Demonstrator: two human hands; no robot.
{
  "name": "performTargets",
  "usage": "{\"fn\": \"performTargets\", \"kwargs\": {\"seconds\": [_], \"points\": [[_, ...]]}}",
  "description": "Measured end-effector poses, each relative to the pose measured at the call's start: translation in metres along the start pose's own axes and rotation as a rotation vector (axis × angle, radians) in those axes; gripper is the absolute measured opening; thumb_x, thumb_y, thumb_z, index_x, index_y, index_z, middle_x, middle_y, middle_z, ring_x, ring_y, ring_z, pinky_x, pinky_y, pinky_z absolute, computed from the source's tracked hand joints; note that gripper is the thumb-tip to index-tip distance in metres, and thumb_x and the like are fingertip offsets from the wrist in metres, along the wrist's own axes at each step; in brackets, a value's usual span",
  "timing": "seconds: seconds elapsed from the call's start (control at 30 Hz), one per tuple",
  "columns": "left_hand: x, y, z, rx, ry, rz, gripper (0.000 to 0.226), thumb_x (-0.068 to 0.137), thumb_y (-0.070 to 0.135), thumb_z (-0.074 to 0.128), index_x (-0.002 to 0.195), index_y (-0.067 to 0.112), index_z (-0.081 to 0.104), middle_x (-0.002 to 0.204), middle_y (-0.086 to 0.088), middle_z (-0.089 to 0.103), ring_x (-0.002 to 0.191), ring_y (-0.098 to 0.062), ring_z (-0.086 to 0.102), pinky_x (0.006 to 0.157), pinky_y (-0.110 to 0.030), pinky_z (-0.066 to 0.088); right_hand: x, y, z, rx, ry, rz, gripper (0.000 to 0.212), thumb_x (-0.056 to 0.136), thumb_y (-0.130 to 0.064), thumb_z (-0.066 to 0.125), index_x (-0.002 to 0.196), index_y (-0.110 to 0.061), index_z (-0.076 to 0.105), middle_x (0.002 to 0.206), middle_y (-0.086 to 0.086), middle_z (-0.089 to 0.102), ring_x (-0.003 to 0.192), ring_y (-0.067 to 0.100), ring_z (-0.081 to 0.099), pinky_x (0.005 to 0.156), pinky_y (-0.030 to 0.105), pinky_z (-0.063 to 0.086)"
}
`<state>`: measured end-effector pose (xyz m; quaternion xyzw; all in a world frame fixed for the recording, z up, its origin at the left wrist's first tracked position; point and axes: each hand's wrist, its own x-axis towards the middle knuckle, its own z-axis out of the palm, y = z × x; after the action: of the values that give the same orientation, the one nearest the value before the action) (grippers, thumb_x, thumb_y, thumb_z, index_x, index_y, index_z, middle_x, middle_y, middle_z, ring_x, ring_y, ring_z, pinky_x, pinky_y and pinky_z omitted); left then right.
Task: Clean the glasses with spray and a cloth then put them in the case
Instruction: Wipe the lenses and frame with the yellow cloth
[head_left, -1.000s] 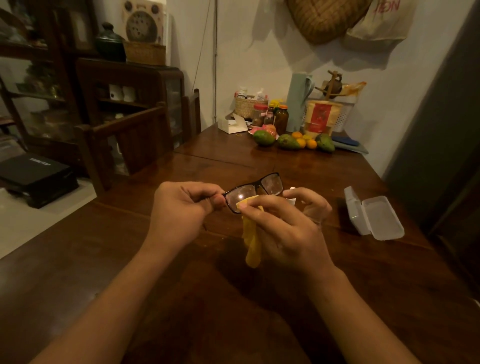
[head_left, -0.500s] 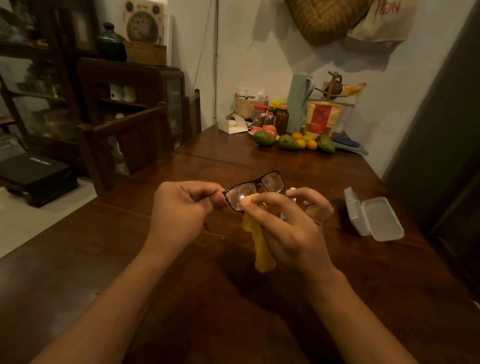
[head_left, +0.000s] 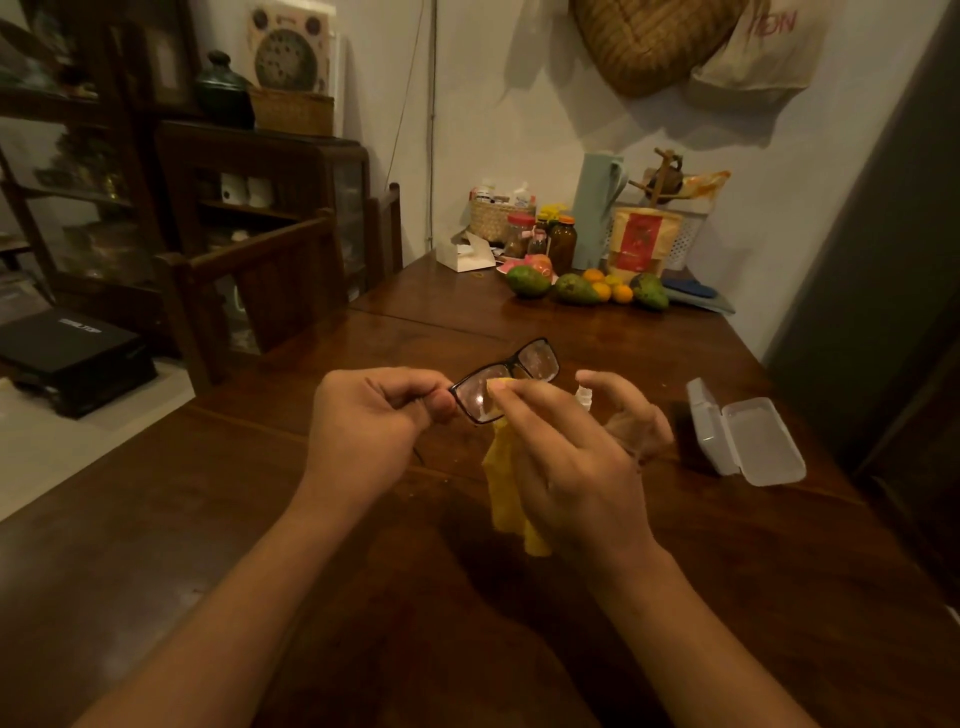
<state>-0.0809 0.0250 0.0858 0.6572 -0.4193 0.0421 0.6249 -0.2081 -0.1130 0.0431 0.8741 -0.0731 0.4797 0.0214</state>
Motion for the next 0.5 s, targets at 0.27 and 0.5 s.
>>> {"fn": "performTargets", "kwargs": {"seconds": [0.27,0.5], "points": [[0.000,-0.002,-0.001,-0.015,0.033,0.007,0.027,0.078,-0.007,0.069,0.070,0.018,0.075,0.064,0.010,0.073,0.064,0.003,0.065,0.063,-0.011,0.051,-0.003,0.001,-0.001,0.112,-0.050,-0.001,0.037,0.102,-0.021,0.051,0.138,-0.023,0.056,0.143,-0.007,0.054,0.126,0.032,0.055,0.089,0.054,0.050],[-0.001,0.000,0.001,-0.023,-0.005,0.039,0.037,0.077,-0.008,0.069,0.068,0.028,0.073,0.073,0.010,0.074,0.064,0.002,0.066,0.063,-0.015,0.052,0.004,-0.001,0.000,0.116,-0.138,0.096,0.047,0.102,-0.028,0.043,0.147,-0.035,0.034,0.152,-0.013,0.042,0.138,0.027,0.043,0.096,0.055,0.045]]}}
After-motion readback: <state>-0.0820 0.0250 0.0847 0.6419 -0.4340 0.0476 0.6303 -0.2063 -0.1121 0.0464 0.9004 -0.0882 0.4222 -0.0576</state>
